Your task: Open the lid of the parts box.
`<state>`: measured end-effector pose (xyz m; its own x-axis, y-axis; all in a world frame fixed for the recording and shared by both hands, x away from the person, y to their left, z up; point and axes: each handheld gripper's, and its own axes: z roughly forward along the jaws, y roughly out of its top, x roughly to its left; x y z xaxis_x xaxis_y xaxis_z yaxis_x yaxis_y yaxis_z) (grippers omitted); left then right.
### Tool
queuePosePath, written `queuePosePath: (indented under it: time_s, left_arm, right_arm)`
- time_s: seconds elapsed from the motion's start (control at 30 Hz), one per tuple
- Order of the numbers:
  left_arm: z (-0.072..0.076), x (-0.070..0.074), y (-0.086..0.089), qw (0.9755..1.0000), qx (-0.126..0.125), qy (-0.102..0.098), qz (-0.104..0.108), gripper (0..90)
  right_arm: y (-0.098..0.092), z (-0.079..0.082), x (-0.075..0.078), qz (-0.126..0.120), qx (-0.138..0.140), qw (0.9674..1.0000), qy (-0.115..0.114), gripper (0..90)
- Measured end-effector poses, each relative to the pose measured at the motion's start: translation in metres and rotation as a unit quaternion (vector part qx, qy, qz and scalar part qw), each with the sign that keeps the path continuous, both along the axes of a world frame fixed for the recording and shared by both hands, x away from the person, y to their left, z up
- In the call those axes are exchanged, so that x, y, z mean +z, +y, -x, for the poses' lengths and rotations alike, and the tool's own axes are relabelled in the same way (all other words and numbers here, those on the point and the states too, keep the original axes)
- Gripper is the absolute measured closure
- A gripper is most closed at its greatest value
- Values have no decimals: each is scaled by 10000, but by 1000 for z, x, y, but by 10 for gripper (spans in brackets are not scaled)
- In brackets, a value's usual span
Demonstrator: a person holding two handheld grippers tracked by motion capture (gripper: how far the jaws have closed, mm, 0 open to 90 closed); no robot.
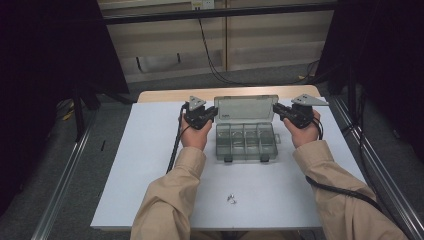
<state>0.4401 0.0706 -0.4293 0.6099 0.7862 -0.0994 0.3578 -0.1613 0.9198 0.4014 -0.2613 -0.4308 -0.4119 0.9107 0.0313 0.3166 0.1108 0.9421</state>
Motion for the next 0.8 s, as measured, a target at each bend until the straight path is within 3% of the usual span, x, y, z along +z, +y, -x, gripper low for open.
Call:
queuePosePath:
  time_s: [0.2, 0.47, 0.57, 0.8]
  left_arm:
    - [-2, -1, -1, 9999, 11, 14, -102, 818]
    - [-6, -5, -3, 9999, 48, 60, -73, 818]
    - [-7, -6, -4, 9998, 56, 50, -192, 818]
    - [-9, -8, -6, 9998, 130, 49, -149, 818]
  right_arm:
    - [1, -2, -3, 35, -17, 10000, -17, 838]
    - [1, -4, -7, 14, -39, 10000, 24, 850]
    - [1, -5, -10, -31, -112, 9999, 0, 851]
    - [0, -6, -13, -57, -124, 9999, 40, 852]
